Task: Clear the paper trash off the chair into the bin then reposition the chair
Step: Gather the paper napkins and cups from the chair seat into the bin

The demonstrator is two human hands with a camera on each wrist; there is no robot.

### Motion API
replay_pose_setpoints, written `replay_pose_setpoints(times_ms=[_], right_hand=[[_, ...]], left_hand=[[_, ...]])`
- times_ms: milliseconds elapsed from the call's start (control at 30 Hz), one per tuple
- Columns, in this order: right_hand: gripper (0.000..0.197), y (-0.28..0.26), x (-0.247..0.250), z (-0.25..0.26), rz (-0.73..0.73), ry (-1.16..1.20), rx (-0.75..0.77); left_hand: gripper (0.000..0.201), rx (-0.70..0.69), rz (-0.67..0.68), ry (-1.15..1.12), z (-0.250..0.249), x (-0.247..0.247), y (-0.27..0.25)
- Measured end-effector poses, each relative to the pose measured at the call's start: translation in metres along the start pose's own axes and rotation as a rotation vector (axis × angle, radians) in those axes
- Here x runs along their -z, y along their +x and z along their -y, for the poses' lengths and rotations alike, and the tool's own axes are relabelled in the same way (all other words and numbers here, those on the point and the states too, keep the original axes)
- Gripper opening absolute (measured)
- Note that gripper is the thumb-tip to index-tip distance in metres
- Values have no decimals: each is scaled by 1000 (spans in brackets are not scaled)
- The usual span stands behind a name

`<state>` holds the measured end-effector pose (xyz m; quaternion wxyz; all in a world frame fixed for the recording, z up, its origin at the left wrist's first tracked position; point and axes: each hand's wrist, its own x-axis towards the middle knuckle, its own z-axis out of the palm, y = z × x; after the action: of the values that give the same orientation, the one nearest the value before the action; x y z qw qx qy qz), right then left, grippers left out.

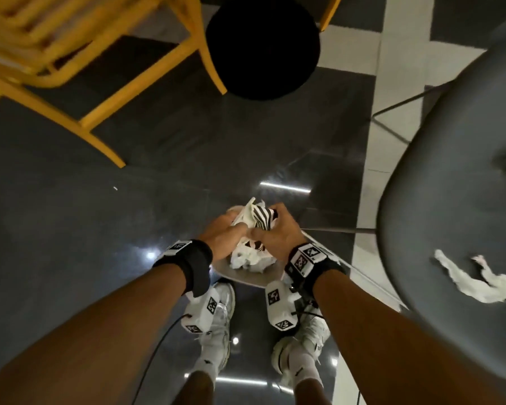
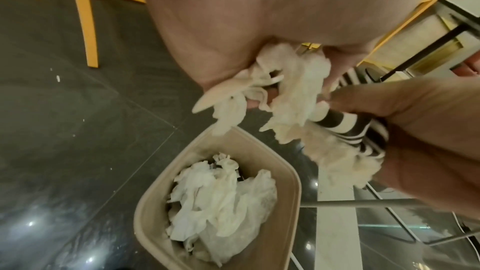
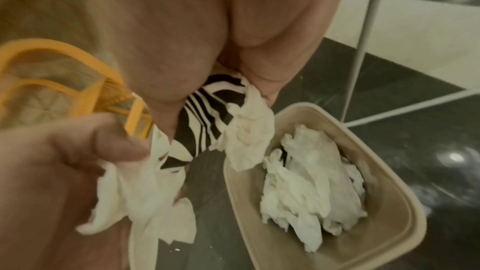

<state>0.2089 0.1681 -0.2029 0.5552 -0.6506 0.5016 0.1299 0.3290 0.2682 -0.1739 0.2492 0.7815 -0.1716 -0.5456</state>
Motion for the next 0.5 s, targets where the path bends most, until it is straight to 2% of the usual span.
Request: replay_pose_setpoints(times_ms=[100, 200, 300, 367, 400, 500], right_hand=[[44, 32, -33, -38, -37, 14, -65], [56, 61, -60, -73, -47, 10, -132], [60, 85, -85, -93, -62, -145, -122], [69, 96, -100, -103, -29, -320, -148], [71, 98, -106, -106, 20, -414, -149], [76, 99, -106, -111, 190, -520, -159]], left_hand=[[30, 58, 2, 3, 34, -21, 36], [28, 53, -20, 150, 68, -50, 73], [35, 103, -76, 262, 104, -73, 103], [32, 145, -56, 361, 124, -83, 115], [35, 164, -17, 369, 128, -85, 116], [69, 216, 113, 387, 138, -87, 119]])
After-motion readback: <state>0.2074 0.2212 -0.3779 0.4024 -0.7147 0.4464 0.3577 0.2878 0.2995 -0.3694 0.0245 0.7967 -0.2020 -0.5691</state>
